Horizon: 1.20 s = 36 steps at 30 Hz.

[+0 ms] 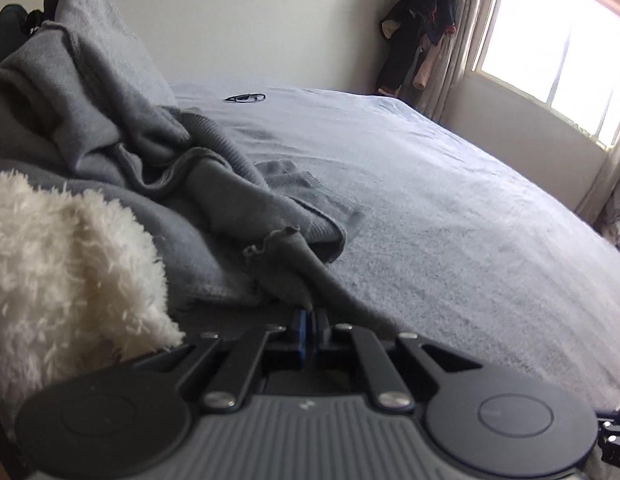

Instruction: Fold clothes

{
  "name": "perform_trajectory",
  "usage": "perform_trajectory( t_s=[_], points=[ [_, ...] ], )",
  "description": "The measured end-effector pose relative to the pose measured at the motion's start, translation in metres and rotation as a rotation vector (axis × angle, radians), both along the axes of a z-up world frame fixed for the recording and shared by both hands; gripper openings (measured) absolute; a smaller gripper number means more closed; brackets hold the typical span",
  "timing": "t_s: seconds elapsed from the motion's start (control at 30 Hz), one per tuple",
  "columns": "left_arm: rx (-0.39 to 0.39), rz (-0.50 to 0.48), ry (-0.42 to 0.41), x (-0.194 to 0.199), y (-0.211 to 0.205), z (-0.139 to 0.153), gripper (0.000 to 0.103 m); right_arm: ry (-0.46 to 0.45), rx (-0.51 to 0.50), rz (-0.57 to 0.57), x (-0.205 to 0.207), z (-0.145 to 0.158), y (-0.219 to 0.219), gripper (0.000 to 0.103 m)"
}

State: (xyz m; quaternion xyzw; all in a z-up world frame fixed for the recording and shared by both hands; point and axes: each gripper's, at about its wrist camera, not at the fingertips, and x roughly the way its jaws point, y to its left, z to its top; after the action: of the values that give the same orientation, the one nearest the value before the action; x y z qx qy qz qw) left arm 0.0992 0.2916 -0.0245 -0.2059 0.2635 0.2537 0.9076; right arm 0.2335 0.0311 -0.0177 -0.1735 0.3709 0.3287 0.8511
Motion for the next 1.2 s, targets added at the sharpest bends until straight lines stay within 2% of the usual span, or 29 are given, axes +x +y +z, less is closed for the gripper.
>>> perform_trajectory(
  t_s=[0.17,0.3,0.37,0.57,0.63,0.8,1.0,1.07,1.1,1.2],
  points=[
    [-0.058,-0.005,0.004,0.004,0.005,-0.006,0.005,-0.150,0.015,-0.145,-0.009,0.006,-0.008,0.003],
    [-0.112,-0.010,0.000,0.004,0.010,-0.007,0.009,-0.129,0.001,-0.187,-0.001,0.004,-0.006,0.004],
    [-0.140,-0.013,-0.002,0.005,0.012,-0.007,0.012,-0.115,0.025,-0.188,0.001,0.009,-0.004,0.004],
    [-0.155,-0.013,-0.002,0.004,0.012,-0.008,0.014,0.027,0.207,-0.081,0.011,0.031,0.021,0.007],
    [-0.156,-0.011,-0.002,0.004,0.012,-0.009,0.014,0.083,0.254,-0.032,0.015,0.034,0.037,0.017],
    [-0.158,-0.013,-0.004,0.004,0.013,-0.009,0.014,0.175,0.278,0.071,0.022,0.030,0.084,0.018],
    [-0.172,-0.019,-0.011,0.003,0.017,-0.011,0.014,0.191,0.187,0.145,0.015,0.012,0.121,0.019],
    [-0.176,-0.022,-0.016,0.002,0.018,-0.012,0.014,0.155,0.163,0.171,0.008,0.010,0.126,0.014],
    [-0.176,-0.023,-0.019,0.002,0.018,-0.012,0.014,0.133,0.153,0.184,0.005,0.009,0.127,0.005],
    [-0.172,-0.018,-0.032,0.000,0.019,-0.012,0.006,0.045,0.167,0.160,0.001,0.016,0.126,0.005]
  ],
)
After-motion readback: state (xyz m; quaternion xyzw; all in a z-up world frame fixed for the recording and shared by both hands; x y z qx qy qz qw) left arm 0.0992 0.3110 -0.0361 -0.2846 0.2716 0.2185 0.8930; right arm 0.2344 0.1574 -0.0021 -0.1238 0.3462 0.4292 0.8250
